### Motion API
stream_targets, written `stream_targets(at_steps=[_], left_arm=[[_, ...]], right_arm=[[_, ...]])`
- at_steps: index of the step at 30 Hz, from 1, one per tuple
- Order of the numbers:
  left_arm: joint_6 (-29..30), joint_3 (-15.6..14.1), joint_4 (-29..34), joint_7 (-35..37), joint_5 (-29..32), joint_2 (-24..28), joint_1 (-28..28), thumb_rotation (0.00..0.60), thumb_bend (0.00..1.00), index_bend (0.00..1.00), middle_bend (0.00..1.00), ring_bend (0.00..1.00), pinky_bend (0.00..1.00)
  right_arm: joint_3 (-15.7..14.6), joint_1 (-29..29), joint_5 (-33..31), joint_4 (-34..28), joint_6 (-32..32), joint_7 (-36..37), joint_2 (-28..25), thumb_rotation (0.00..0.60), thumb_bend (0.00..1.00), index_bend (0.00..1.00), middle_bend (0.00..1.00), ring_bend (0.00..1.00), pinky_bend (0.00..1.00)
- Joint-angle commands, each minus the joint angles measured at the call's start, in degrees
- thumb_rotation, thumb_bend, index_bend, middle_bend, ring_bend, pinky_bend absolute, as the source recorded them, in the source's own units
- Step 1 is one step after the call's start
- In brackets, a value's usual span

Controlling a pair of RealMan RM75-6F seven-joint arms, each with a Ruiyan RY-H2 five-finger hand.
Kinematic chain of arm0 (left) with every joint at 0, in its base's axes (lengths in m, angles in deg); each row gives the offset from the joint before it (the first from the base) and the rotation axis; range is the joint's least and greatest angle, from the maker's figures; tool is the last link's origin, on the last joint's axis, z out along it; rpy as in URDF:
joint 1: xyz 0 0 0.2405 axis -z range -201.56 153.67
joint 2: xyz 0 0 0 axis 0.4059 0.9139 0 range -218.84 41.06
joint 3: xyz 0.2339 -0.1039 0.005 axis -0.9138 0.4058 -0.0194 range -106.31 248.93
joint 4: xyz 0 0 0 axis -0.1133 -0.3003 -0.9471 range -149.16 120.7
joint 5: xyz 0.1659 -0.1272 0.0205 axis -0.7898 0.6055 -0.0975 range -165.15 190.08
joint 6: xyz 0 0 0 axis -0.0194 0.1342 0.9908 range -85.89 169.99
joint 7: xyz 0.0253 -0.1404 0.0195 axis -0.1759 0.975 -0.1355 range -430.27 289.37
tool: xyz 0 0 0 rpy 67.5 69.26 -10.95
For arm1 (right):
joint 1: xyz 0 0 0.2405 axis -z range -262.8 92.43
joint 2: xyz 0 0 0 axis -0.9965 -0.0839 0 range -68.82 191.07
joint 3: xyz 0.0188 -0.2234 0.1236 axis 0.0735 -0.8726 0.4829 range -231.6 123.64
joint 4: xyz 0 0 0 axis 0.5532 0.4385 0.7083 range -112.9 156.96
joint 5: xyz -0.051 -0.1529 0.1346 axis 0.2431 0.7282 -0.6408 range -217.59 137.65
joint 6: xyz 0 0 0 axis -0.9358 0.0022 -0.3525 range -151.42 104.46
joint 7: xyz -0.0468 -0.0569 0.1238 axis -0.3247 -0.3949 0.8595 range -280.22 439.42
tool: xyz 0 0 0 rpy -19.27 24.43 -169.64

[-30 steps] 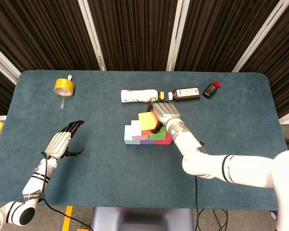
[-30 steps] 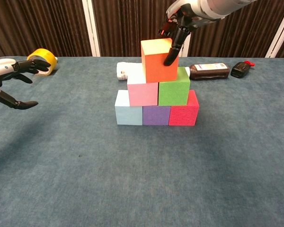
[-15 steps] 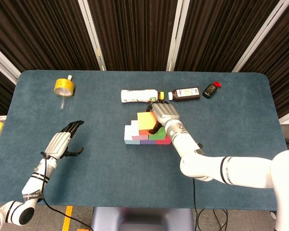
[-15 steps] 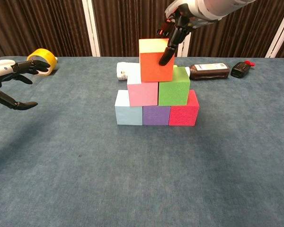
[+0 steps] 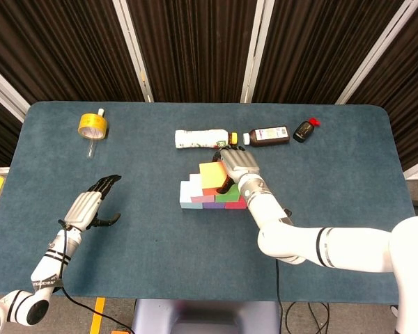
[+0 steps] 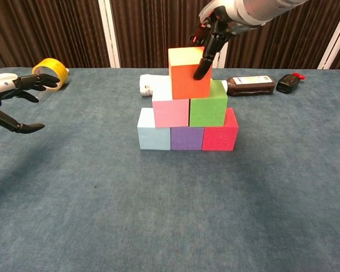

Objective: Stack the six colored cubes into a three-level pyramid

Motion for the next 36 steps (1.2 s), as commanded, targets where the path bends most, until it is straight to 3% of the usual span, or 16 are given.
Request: stream_targets(at_steps=[1, 15, 26, 36], left_arm=[[-0.14, 0.02, -0.27, 0.28, -0.08, -0.14, 0.03, 0.6, 0.34, 0.0, 0.02, 0.02, 0.15], [-0.46, 0.12, -0.83, 0.79, -0.31, -0.4, 0.09, 0.6, 0.34, 0.0, 0.02, 0.02, 0.15], [-0.7, 0.02, -0.99, 0.81, -0.47, -0.64, 0.14, 0.6, 0.34, 0.0, 0.02, 0.01, 0.15], [-0.79, 0.08, -1.13, 1.05, -0.67, -0.66, 0.23, 0.6, 0.34, 0.0, 0.01, 0.0, 0.15]], right_arm=[[0.25, 0.13, -0.18, 0.22, -0.16, -0.38, 0.31, 0.6, 0.42, 0.46, 0.26, 0.14, 0.19], [1.77, 1.0, -0.99, -0.21, -1.2, -2.2, 0.38, 0.6, 0.42, 0.44, 0.26, 0.14, 0.18], [2.46, 2.0, -1.07, -0.8, -1.05, -3.3, 0.22, 0.6, 0.42, 0.34, 0.26, 0.13, 0.17], [3.53, 2.82, 0.19, -1.49, -2.91, -3.35, 0.48, 0.6, 0.42, 0.43, 0.26, 0.13, 0.17]])
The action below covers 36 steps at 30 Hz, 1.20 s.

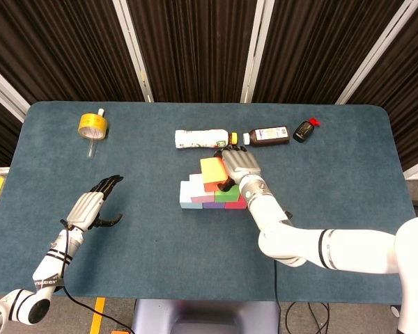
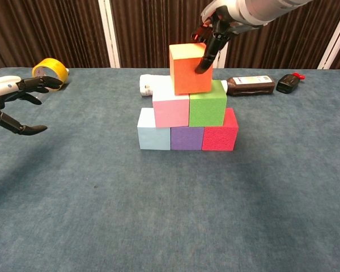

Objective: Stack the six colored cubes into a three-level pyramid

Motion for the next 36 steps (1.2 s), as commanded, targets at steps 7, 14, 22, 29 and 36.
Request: stream_targets(at_steps=[7, 14, 22, 29, 36], left_arm=[[0.25, -0.03, -0.02, 0.39, -0.44, 0.05, -0.05, 0.6, 0.34, 0.0, 0.01, 0.0, 0.15], [0.36, -0.15, -0.08, 0.88, -0.87, 0.12, -0.07, 0.6, 0.34, 0.0, 0.01, 0.0, 0.15], [0.28, -0.27, -0.24, 1.37, -1.18, 0.09, -0.03, 0.6, 0.34, 0.0, 0.01, 0.0, 0.15], [0.3, -0.34, -0.46, 1.83, -1.33, 0.02, -0.05, 0.6, 0.34, 0.0, 0.01, 0.0, 0.15], [0.29, -0.48, -0.71, 2.42, -1.61, -0.02, -0.09, 0.6, 0.34, 0.0, 0.01, 0.0, 0.15]], right_arm=[[1.22, 1.68, 2.53, -2.35, -2.76, 0.97, 0.0, 0.6, 0.42, 0.44, 0.26, 0.13, 0.17], [1.5, 3.53, 4.57, -3.61, -3.97, 1.88, 0.57, 0.6, 0.42, 0.43, 0.26, 0.13, 0.17], [2.17, 4.77, 6.01, -4.27, -5.06, 2.15, 1.28, 0.6, 0.42, 0.43, 0.26, 0.13, 0.17], [2.59, 5.09, 5.9, -4.38, -6.05, 1.38, 1.83, 0.6, 0.42, 0.42, 0.26, 0.13, 0.17], [3.03, 5.53, 5.86, -4.19, -6.58, 0.76, 2.51, 0.6, 0.42, 0.42, 0.26, 0.13, 0.17]])
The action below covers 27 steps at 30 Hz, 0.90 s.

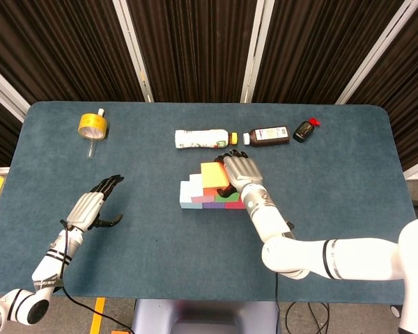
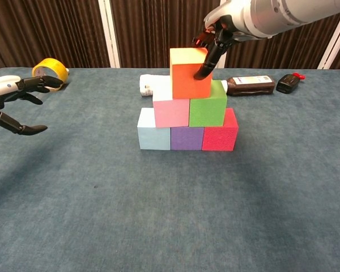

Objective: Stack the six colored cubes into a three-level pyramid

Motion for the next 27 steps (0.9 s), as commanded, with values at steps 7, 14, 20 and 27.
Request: stream_targets(at_steps=[7, 14, 20, 27], left_arm=[[0.11, -0.11, -0.3, 0.51, -0.25, -0.07, -0.06, 0.6, 0.34, 0.0, 0.01, 0.0, 0.15], [0.15, -0.11, -0.39, 0.82, -0.36, -0.05, -0.07, 0.6, 0.34, 0.0, 0.0, 0.0, 0.15], [-0.05, -0.16, -0.56, 1.15, -0.35, -0.07, -0.03, 0.6, 0.34, 0.0, 0.0, 0.0, 0.15], [-0.16, -0.28, -0.7, 1.4, -0.43, -0.06, -0.04, 0.6, 0.34, 0.0, 0.0, 0.0, 0.15]], right_arm=[[0.81, 0.45, 0.37, -0.15, -0.58, -0.61, 0.39, 0.6, 0.42, 0.42, 0.26, 0.13, 0.17], [1.36, 0.65, 0.24, -0.09, -0.88, -1.3, 0.65, 0.6, 0.42, 0.42, 0.26, 0.13, 0.17], [1.62, 0.63, -0.09, 0.27, -0.95, -2.06, 1.29, 0.6, 0.42, 0.42, 0.26, 0.13, 0.17], [1.78, 0.91, -0.09, 0.21, -1.24, -2.72, 1.58, 0.6, 0.42, 0.38, 0.26, 0.13, 0.17]])
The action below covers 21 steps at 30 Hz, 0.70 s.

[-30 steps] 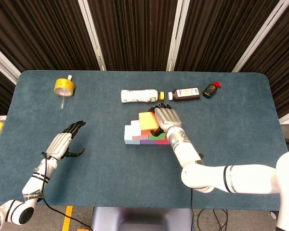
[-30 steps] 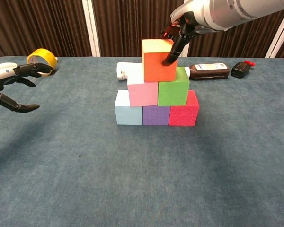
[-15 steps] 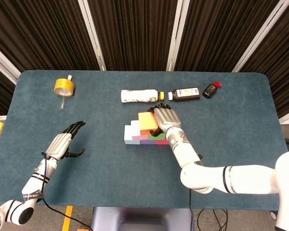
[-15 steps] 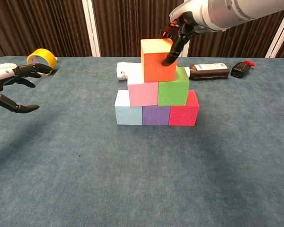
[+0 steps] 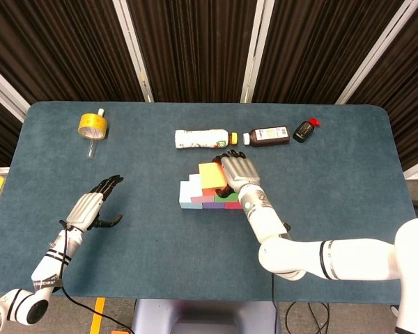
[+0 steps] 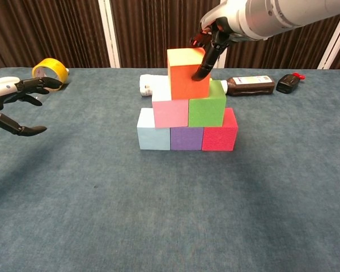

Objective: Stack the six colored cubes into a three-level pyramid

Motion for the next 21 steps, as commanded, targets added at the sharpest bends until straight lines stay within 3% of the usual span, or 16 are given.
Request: stream_targets(at_steps=[1, 15, 21], left_arm=[[0.03, -0.01, -0.01, 0.09, -0.03, 0.02, -0.02, 0.6, 0.34, 0.0, 0.0, 0.0, 0.15], [-0.04, -0.04, 0.04, -0.02, -0.12, 0.03, 0.09, 0.6, 0.34, 0.0, 0.0, 0.0, 0.15], [0.24, 0.01, 0.5, -0.71, -0.35, 0.22, 0.18, 0.6, 0.34, 0.0, 0.0, 0.0, 0.15]], right_arm=[[0.09, 0.17, 0.05, -0.1, 0.06, -0.1, -0.04, 0.6, 0.42, 0.37, 0.26, 0.13, 0.17], [0.36, 0.55, -0.1, -0.62, 0.67, -0.86, -0.34, 0.6, 0.42, 0.22, 0.26, 0.11, 0.15], [0.49, 1.11, 0.49, -1.8, 0.6, -0.74, -1.29, 0.6, 0.3, 0.08, 0.25, 0.08, 0.14]])
